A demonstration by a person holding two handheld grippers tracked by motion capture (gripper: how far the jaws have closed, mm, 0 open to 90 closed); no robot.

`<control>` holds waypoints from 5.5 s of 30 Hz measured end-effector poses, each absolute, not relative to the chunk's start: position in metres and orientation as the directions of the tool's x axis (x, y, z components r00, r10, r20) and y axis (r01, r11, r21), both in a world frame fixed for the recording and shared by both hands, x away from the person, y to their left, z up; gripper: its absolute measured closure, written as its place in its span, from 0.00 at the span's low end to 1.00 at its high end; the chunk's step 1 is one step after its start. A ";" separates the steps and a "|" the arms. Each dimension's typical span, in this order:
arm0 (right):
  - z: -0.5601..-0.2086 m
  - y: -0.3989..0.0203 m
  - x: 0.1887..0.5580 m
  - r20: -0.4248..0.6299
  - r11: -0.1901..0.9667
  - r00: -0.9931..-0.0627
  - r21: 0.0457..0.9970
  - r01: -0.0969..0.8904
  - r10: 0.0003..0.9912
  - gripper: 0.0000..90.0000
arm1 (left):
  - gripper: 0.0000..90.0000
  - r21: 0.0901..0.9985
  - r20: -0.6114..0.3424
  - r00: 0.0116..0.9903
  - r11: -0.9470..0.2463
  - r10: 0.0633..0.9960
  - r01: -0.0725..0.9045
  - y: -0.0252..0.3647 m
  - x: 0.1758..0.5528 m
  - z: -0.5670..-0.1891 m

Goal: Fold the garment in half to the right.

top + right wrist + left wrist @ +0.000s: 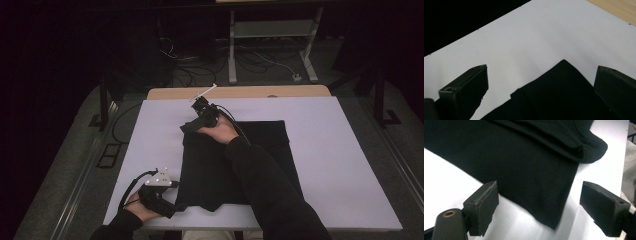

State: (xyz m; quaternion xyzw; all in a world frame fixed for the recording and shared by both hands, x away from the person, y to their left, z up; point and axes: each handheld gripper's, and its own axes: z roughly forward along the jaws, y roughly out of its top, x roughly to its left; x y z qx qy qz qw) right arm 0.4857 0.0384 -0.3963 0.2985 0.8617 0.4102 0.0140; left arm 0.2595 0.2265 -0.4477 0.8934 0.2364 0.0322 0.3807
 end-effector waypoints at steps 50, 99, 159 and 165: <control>-0.447 0.066 0.519 0.155 0.506 -0.774 0.675 0.537 0.614 0.57 | 0.94 0.659 -0.039 0.895 -0.662 0.444 0.357 0.208 0.271 -0.438; -0.390 0.021 0.490 0.260 0.405 -0.765 0.724 0.559 0.590 0.94 | 0.94 0.736 -0.057 0.897 -0.588 0.439 0.335 0.195 0.274 -0.415; -0.360 -0.107 0.490 0.269 0.287 -0.671 0.750 0.596 0.691 0.94 | 0.94 0.799 -0.082 0.970 -0.566 0.230 0.202 0.104 0.290 -0.380; -0.362 -0.123 0.489 0.280 0.267 -0.658 0.751 0.603 0.699 0.94 | 0.94 0.803 -0.092 0.974 -0.563 0.206 0.195 0.088 0.290 -0.382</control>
